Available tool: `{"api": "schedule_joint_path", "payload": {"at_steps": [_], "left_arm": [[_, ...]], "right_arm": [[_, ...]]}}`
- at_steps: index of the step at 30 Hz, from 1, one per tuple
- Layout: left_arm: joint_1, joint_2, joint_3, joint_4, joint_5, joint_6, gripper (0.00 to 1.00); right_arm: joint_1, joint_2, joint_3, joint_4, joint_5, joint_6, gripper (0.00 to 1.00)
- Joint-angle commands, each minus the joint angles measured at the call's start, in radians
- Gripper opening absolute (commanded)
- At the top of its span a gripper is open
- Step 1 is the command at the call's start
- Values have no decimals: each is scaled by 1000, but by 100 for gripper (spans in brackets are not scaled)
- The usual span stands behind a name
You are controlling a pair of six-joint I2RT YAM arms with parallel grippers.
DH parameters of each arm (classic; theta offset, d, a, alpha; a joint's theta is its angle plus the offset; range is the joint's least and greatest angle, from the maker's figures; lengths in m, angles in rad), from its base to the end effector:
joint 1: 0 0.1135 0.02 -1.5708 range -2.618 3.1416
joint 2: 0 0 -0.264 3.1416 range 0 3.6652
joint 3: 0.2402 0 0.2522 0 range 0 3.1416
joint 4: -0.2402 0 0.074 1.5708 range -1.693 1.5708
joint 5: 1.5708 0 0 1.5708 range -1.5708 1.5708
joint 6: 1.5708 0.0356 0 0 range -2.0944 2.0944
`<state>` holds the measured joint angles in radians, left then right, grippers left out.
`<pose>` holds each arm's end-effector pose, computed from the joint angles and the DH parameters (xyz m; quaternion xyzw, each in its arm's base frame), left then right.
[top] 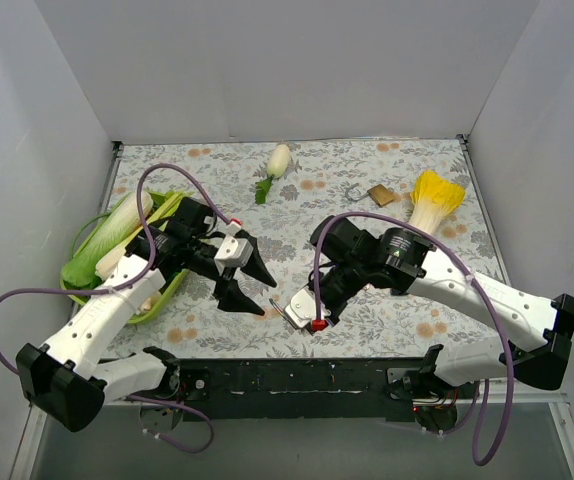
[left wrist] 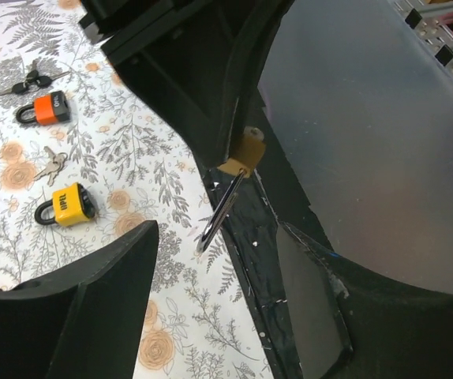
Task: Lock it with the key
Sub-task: Lock the lock.
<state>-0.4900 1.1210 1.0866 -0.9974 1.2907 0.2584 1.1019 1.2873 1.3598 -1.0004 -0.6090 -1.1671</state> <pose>0.1561 -0.1220 0.3308 0.4305 0.6582 -0.6005 0.1443 0.0939 0.2304 0.3619 -0.8604 0.2967 0.2745 0.3105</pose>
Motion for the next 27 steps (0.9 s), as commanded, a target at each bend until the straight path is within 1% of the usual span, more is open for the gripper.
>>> {"api": "schedule_joint_path", "payload": {"at_steps": [1, 3, 7, 9, 15, 18, 19, 21, 22, 23, 24, 25, 26, 27], "left_arm": [[-53, -9, -7, 40, -18, 12, 59], [-68, -6, -13, 45, -22, 2, 55], [-99, -16, -42, 104, -51, -37, 49], [-120, -21, -45, 108, -77, -35, 45], [-137, -23, -60, 112, -99, -28, 36], [-139, -29, -60, 111, -97, -19, 20], [-137, -30, -62, 111, -100, -21, 11], [-137, -43, -71, 111, -109, -21, 0], [-139, -49, -79, 117, -132, -21, 0], [-137, -65, -83, 120, -142, -30, 0], [-137, -72, -88, 124, -146, -47, 0], [-137, -82, -94, 147, -154, -79, 0], [-136, -90, -97, 157, -154, -128, 0], [-137, -104, -100, 164, -148, -157, 0]], "right_arm": [[12, 6, 50, -20, -23, -9, 1], [16, 3, 50, -18, -23, -9, 1], [24, -3, 51, -12, -23, -11, 1], [29, -2, 56, -12, -23, -11, 1], [35, 1, 73, -10, -29, 0, 1], [35, 3, 78, -7, -38, 17, 1], [35, 3, 78, -6, -38, 21, 1], [36, 0, 70, 15, -35, 47, 1], [35, -3, 64, 38, -17, 114, 1], [35, -5, 52, 77, -6, 157, 24], [35, -5, 47, 97, 26, 203, 40], [35, -3, 41, 109, 41, 301, 57], [32, 0, 38, 117, 60, 343, 78], [29, -6, 23, 129, 81, 380, 81]]}}
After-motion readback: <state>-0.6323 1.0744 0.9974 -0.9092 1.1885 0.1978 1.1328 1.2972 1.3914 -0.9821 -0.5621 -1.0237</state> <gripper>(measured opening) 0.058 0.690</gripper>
